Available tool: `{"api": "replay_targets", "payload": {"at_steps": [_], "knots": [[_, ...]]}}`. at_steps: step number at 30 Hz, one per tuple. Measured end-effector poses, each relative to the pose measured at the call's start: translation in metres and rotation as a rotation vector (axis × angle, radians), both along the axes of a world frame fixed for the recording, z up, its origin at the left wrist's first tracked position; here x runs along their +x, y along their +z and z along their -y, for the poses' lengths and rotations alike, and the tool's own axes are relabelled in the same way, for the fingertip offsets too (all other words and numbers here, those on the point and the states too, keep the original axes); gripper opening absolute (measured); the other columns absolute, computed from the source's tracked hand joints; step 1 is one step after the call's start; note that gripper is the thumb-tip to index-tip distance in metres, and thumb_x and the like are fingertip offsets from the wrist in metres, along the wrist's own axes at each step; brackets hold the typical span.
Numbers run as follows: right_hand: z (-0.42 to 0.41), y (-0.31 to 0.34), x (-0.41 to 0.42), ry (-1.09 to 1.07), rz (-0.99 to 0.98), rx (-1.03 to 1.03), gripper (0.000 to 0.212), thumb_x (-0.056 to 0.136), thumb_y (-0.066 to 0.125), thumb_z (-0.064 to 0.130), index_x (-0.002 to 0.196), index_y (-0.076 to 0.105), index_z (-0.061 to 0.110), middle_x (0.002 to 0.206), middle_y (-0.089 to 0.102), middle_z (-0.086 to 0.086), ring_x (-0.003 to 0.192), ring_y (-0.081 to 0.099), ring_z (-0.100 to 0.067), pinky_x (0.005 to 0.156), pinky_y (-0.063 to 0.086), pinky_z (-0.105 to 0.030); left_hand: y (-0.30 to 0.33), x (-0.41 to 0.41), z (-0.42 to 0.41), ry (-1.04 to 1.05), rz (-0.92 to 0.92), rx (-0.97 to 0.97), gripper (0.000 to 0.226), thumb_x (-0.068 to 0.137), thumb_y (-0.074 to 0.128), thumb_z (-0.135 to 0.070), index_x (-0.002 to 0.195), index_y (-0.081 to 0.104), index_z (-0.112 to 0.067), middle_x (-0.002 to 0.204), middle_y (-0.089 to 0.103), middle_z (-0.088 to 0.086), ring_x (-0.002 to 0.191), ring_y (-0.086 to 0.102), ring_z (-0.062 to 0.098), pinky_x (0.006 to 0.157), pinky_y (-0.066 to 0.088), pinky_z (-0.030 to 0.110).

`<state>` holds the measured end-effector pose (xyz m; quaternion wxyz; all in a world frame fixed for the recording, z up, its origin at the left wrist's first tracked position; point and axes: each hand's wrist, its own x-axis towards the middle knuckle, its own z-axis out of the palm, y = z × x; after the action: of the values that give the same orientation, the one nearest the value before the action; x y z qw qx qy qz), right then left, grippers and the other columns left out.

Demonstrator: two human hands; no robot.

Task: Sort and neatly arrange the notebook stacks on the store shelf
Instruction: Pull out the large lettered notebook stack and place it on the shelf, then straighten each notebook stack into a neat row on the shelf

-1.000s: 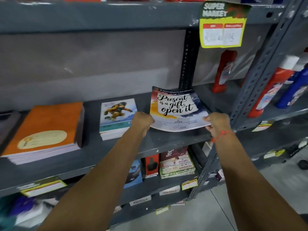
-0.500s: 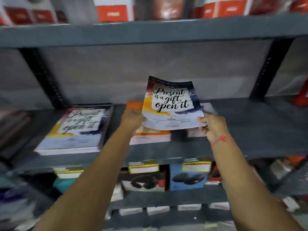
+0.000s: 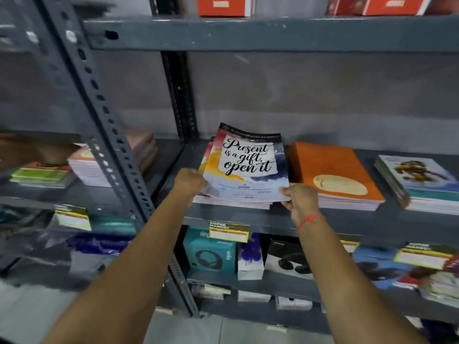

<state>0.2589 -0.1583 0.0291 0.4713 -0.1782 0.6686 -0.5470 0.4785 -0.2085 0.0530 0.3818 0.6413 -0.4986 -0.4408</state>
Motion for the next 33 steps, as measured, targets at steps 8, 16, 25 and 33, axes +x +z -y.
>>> {"api": "replay_targets", "payload": {"at_steps": [8, 16, 25, 33], "knots": [[0.001, -0.034, 0.033, -0.082, -0.199, -0.108, 0.033, 0.078, 0.068, 0.005, 0.109, 0.064, -0.005, 0.101, 0.064, -0.016, 0.082, 0.054, -0.019, 0.072, 0.041, -0.025, -0.036, 0.029, 0.006, -0.047, -0.019, -0.013, 0.021, 0.075, 0.058, 0.005, 0.058, 0.056, -0.007, 0.074, 0.058, 0.013, 0.08, 0.051, 0.024, 0.074, 0.041, 0.033], [-0.026, -0.053, 0.032, 0.209, -0.281, -0.273, 0.068, 0.085, 0.062, 0.018, 0.145, 0.03, 0.017, 0.142, 0.039, 0.009, 0.127, 0.041, -0.01, 0.102, 0.034, -0.025, -0.063, 0.043, -0.017, -0.246, -0.251, -0.078, 0.057, 0.088, 0.056, -0.005, 0.141, 0.035, -0.01, 0.13, 0.05, -0.007, 0.107, 0.056, -0.004, 0.091, 0.041, 0.01], [-0.018, -0.065, 0.015, 0.464, -0.395, -0.28, 0.079, 0.081, 0.067, 0.012, 0.145, 0.024, 0.027, 0.101, 0.048, 0.044, 0.094, 0.051, 0.027, 0.082, 0.039, 0.004, -0.081, 0.056, 0.0, -0.355, -0.218, -0.057, 0.067, 0.083, 0.057, 0.007, 0.14, 0.036, -0.022, 0.09, 0.07, -0.035, 0.086, 0.062, -0.019, 0.069, 0.047, 0.0], [-0.013, -0.071, 0.015, 0.386, -0.395, -0.308, 0.076, 0.08, 0.067, 0.01, 0.145, 0.028, 0.021, 0.105, 0.051, 0.038, 0.116, 0.05, 0.0, 0.108, 0.037, -0.025, -0.086, 0.05, 0.002, -0.247, -0.24, -0.103, 0.064, 0.082, 0.058, 0.009, 0.139, 0.038, -0.012, 0.088, 0.071, -0.03, 0.074, 0.061, -0.016, 0.07, 0.048, 0.0]]}}
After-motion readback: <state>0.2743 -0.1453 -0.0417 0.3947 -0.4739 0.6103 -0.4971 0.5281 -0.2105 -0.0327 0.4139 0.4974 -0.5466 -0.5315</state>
